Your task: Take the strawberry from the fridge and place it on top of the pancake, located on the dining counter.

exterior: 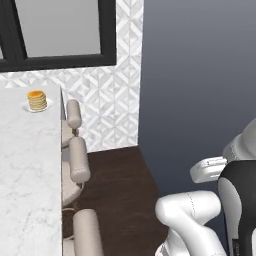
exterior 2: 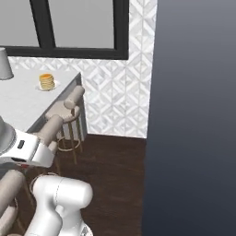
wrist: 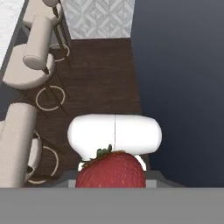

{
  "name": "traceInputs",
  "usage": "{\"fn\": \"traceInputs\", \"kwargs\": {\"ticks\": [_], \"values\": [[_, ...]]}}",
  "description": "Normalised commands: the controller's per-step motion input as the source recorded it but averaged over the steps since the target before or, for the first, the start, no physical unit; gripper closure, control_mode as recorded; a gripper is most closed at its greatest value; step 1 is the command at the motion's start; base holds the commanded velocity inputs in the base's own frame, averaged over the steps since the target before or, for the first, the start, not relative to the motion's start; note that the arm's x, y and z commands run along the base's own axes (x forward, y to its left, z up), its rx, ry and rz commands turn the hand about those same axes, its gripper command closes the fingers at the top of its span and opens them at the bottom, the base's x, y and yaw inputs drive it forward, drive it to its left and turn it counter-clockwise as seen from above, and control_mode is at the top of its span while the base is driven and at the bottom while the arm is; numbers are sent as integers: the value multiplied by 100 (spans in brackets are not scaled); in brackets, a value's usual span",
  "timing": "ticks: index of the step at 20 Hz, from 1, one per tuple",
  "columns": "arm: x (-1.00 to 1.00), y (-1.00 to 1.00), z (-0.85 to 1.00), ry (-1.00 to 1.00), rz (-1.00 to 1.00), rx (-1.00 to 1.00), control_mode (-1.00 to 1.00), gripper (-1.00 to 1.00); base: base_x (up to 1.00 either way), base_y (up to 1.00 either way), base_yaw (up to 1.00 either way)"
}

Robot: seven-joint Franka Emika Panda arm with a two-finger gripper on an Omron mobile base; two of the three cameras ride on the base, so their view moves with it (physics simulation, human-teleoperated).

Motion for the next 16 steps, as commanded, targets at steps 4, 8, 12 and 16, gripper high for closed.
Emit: {"fn": "traceInputs", "kwargs": {"ticks": [4, 8, 12, 16], "values": [[0, 0, 0, 0, 0, 0, 100, 100, 96, -42, 47], [0, 0, 0, 0, 0, 0, 100, 100, 100, -29, 35], [0, 0, 0, 0, 0, 0, 100, 100, 100, -50, 33], [0, 0, 0, 0, 0, 0, 100, 100, 100, -63, 36]]}}
